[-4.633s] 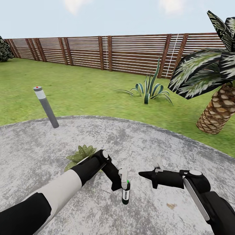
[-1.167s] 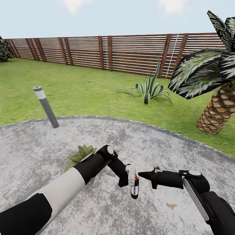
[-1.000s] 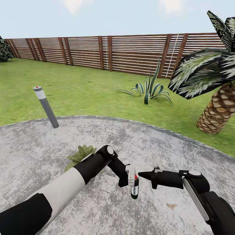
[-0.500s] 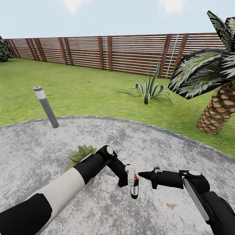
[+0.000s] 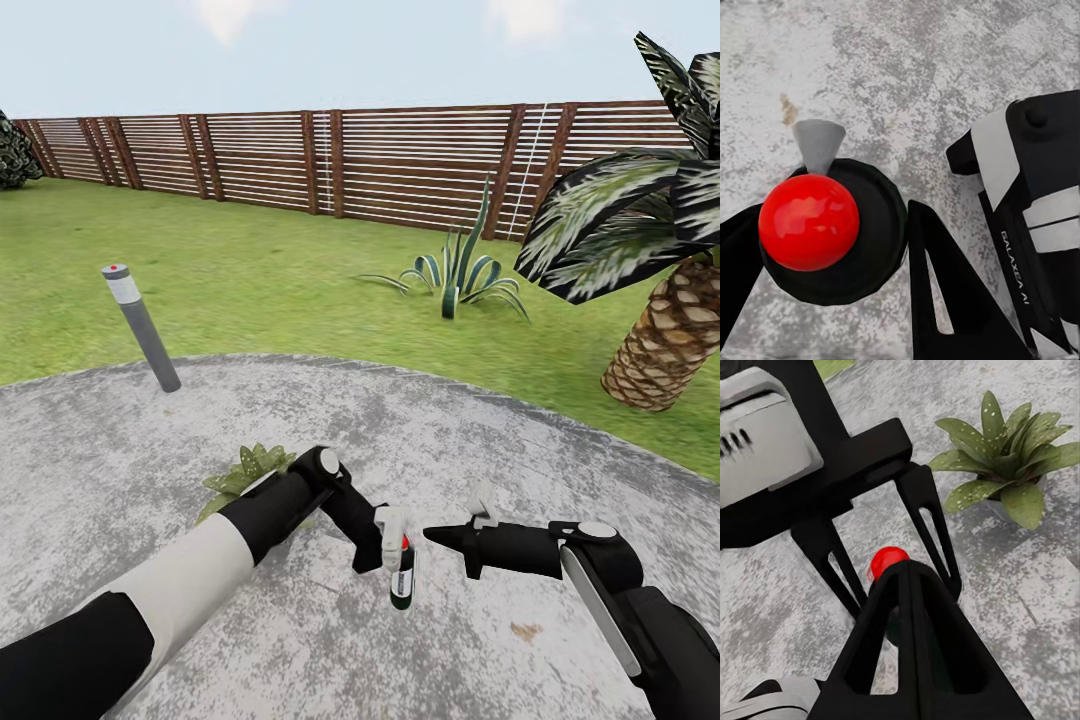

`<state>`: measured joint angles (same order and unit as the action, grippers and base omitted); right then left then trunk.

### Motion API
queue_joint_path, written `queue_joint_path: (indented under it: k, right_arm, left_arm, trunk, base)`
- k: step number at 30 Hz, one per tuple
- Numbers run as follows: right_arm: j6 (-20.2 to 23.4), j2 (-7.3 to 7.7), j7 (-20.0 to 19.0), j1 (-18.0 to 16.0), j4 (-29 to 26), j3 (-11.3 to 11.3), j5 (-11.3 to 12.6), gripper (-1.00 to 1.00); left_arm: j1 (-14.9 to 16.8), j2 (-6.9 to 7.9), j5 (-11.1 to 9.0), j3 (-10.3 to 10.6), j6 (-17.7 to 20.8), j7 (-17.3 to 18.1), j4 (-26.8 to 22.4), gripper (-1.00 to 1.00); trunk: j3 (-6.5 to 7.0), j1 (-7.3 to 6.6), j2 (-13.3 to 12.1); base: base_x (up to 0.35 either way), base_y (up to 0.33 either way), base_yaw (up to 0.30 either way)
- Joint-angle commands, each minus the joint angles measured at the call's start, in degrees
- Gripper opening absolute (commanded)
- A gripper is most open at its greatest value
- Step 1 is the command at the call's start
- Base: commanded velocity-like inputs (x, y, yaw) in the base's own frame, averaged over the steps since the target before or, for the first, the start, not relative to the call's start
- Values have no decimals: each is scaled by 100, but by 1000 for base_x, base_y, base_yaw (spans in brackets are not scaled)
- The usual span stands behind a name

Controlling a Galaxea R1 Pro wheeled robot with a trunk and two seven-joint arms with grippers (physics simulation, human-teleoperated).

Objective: Pick up the pesticide atomizer in the garden and spray insectifuge to fully cover both potted plants in the garden.

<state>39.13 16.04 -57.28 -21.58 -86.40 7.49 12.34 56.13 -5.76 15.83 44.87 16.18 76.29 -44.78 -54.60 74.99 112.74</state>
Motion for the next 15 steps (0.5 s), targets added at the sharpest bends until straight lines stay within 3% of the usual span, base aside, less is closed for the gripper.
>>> queue_joint_path:
  k: [1, 4, 12, 15]
  right_arm:
    - [33, 5, 6, -4, 0, 2, 31, -100]
    - [33, 5, 6, -4, -5, -1, 31, -100]
    - [31, 8, 6, -4, -2, -2, 31, -100]
    - [10, 19, 6, -4, -2, -2, 31, -100]
  left_arm:
    - [3, 36, 22, -3, 60, 31, 48, -100]
    - [3, 192, 26, -1, 61, 34, 116, -100]
    - [20, 807, 5, -4, 66, 35, 262, -100]
    - [33, 876, -7, -83, 72, 39, 267, -100]
  trunk:
    - [-5, -1, 2]
    - [-5, -1, 2]
    - [-5, -1, 2]
    - [-5, -1, 2]
  base:
    - [0, 0, 0]
    - [0, 0, 0]
    - [0, 0, 0]
    - [0, 0, 0]
